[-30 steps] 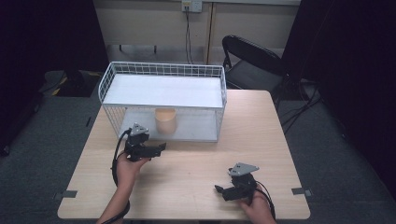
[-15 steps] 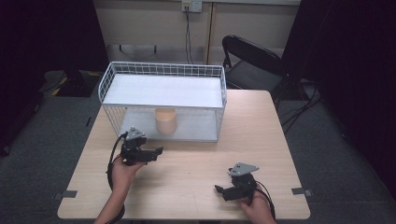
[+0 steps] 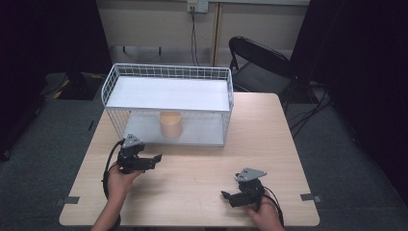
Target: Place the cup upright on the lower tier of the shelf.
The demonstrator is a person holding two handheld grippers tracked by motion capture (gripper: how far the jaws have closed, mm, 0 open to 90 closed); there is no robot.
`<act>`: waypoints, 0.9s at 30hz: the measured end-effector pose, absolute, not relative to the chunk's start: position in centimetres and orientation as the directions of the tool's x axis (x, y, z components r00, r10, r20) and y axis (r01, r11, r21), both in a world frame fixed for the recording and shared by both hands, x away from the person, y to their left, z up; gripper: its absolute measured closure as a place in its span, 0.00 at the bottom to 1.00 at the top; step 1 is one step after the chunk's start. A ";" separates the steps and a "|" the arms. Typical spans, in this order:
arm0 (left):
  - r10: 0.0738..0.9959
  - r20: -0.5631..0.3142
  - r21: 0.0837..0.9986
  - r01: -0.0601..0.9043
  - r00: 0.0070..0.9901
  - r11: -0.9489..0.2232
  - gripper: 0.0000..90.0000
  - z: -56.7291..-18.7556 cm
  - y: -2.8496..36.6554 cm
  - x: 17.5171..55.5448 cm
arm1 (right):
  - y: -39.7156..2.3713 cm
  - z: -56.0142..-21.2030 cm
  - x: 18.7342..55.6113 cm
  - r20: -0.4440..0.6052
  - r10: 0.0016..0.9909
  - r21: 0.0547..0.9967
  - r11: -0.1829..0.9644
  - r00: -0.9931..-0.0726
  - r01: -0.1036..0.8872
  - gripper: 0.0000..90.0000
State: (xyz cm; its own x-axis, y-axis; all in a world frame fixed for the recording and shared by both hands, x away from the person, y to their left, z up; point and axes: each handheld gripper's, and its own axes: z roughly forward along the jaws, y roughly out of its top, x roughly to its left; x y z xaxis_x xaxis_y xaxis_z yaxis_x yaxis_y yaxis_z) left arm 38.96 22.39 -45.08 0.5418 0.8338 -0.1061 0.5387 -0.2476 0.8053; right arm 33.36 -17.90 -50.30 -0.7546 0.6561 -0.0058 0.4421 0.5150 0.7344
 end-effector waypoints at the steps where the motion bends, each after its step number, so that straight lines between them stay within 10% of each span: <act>1: 0.835 -0.112 0.807 0.540 0.539 -0.241 0.18 -45.1 22.4 38.9 | -17.9 -50.3 33.4 -0.006 0.656 0.734 0.515 -0.755 0.442 0.14; 27: 0.830 -0.115 0.801 0.546 0.546 -0.247 0.17 -45.8 25.4 37.4 | -17.9 -50.3 33.4 -0.006 0.656 0.735 0.515 -0.755 0.442 0.14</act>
State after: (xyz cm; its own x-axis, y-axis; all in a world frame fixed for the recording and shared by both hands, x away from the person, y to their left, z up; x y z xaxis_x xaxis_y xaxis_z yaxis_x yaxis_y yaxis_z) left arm 37.40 25.40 -45.83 0.5455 0.8301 -0.1154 0.5456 -0.2473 0.8007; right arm 33.37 -17.90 -50.30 -0.7545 0.6563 -0.0061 0.4420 0.5150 0.7345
